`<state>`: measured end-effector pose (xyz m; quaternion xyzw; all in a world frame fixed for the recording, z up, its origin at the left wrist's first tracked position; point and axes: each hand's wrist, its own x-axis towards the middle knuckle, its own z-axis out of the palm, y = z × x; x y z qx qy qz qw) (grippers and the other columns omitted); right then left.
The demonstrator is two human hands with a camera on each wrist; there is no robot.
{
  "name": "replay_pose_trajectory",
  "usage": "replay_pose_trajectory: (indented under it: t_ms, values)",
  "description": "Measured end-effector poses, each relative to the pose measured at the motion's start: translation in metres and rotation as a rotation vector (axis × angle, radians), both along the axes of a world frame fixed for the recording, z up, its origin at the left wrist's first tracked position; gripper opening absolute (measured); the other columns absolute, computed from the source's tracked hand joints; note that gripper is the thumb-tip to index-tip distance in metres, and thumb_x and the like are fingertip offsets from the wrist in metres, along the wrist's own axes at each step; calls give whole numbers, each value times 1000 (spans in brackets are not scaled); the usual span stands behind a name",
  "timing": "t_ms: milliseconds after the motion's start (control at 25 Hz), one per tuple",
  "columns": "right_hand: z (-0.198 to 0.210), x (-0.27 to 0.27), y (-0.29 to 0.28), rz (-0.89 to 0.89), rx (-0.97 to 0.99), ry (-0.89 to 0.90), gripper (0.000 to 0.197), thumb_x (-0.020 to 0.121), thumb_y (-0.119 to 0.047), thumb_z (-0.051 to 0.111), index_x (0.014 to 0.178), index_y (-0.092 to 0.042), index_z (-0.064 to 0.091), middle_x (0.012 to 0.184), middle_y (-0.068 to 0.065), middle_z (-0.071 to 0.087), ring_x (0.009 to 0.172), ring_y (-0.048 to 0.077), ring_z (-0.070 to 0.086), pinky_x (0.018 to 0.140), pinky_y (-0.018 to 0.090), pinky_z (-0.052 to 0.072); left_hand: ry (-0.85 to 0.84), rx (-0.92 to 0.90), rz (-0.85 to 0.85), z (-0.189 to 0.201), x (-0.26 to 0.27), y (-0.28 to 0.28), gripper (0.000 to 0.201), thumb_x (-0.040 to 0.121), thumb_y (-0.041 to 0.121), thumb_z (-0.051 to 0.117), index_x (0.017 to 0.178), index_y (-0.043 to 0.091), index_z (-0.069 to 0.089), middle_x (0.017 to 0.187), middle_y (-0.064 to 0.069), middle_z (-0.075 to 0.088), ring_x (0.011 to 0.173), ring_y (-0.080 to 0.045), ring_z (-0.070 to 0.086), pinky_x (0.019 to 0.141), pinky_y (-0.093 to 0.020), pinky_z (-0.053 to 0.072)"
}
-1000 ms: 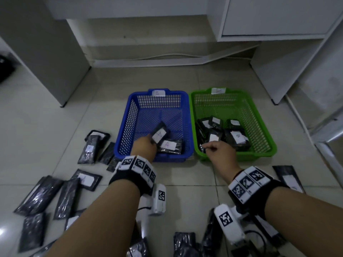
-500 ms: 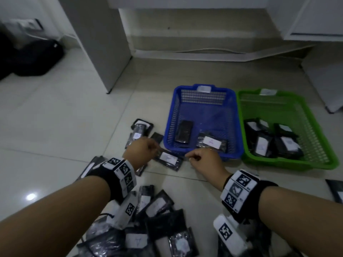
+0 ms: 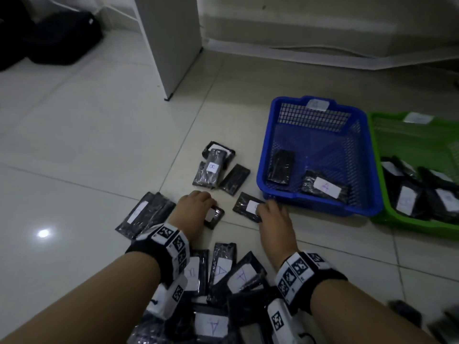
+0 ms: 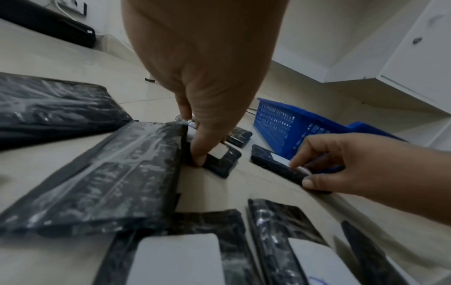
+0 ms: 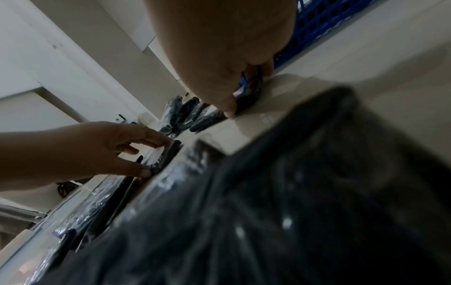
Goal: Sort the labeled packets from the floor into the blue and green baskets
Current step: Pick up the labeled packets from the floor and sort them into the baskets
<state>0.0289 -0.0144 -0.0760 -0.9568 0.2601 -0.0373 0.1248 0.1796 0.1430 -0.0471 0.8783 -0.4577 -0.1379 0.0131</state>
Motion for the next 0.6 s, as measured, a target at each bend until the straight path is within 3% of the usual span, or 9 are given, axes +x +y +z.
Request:
replay_pose_trajectory:
  t_ms: [120,200,240,320,440,520,600]
  values:
    - [13,-5,-14,3,148,124,59,75,-9,69,130,-18,47,127,9,47,113,31,46,95,37,40,-20,-18,-12,11,9,-4,38,81,18,61,119,22,59,124,0,51,119,-20,49,107,-31,26]
    - [25,-12,-25,-6,298,151,72,71,-17,74,136,-19,43,127,6,54,116,27,47,99,32,36,107,-116,83,20,17,-8,27,80,20,67,107,19,65,113,-2,60,107,-21,57,93,-26,36]
    - [34,-15,-29,-24,402,142,70,69,-17,76,133,-19,46,124,4,58,112,23,51,95,28,40,206,-190,173,27,19,-11,23,80,21,69,102,18,66,106,-2,64,99,-20,60,84,-24,39]
    - [53,-21,-37,-93,635,93,56,71,-12,78,120,-18,53,113,2,65,94,16,59,77,25,47,502,-366,377,40,19,-18,15,81,23,73,93,17,68,92,-4,68,86,-19,61,78,-28,45]
    - [87,-26,-44,-131,855,28,33,81,-6,70,106,-17,53,91,-1,63,72,19,61,54,33,53,975,-603,586,69,8,-30,4,87,17,67,89,14,67,83,-6,65,74,-19,60,68,-30,51]
    - [108,-32,-55,-126,920,-13,28,86,-2,64,106,-18,52,88,0,60,67,20,61,52,36,55,1107,-664,601,85,-3,-39,12,90,14,62,99,9,67,86,-8,67,73,-16,62,64,-27,55]
    - [126,-39,-69,-145,981,-58,27,89,1,58,107,-17,51,87,2,58,63,19,58,49,33,55,1160,-715,599,95,-13,-51,20,91,12,58,109,5,65,86,-7,69,70,-14,63,61,-25,56]
